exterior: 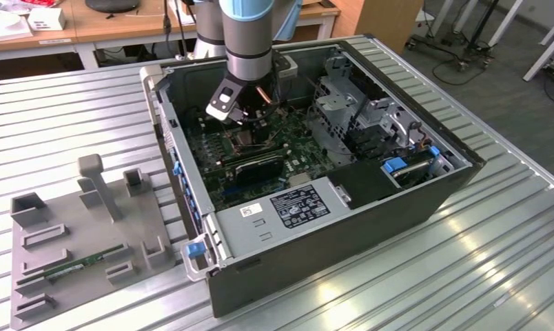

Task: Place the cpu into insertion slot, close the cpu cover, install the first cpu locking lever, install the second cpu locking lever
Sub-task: 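Place the cpu into insertion slot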

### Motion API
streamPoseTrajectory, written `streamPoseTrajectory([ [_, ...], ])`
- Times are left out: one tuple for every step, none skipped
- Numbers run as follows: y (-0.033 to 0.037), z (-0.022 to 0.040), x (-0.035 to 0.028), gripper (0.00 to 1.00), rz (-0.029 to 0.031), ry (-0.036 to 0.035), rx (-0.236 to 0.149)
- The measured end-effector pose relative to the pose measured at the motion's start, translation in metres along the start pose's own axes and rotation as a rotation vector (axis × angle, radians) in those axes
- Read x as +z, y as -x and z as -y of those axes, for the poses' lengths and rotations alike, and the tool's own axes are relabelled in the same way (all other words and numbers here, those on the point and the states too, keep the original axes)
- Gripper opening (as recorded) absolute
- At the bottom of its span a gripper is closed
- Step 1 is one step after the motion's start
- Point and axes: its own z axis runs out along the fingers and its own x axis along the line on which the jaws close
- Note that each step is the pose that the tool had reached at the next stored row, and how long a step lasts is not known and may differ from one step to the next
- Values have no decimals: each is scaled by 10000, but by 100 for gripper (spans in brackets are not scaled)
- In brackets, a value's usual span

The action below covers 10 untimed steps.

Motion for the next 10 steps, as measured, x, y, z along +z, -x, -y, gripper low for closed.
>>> streamPoseTrajectory([
  [0, 0, -5, 61, 1, -1, 0],
  [0, -1, -10, 61, 2, -1, 0],
  [0, -1, -15, 61, 3, 0, 0],
  [0, -2, -20, 61, 2, 0, 0],
  [-1, -2, -26, 61, 3, 0, 0],
  [-1, -3, -33, 61, 2, 0, 0],
  [-1, -4, -41, 61, 3, 0, 0],
  [-1, -5, -50, 61, 3, 0, 0],
  [-2, -5, -58, 61, 3, 0, 0],
  [-2, -6, -67, 61, 3, 0, 0],
])
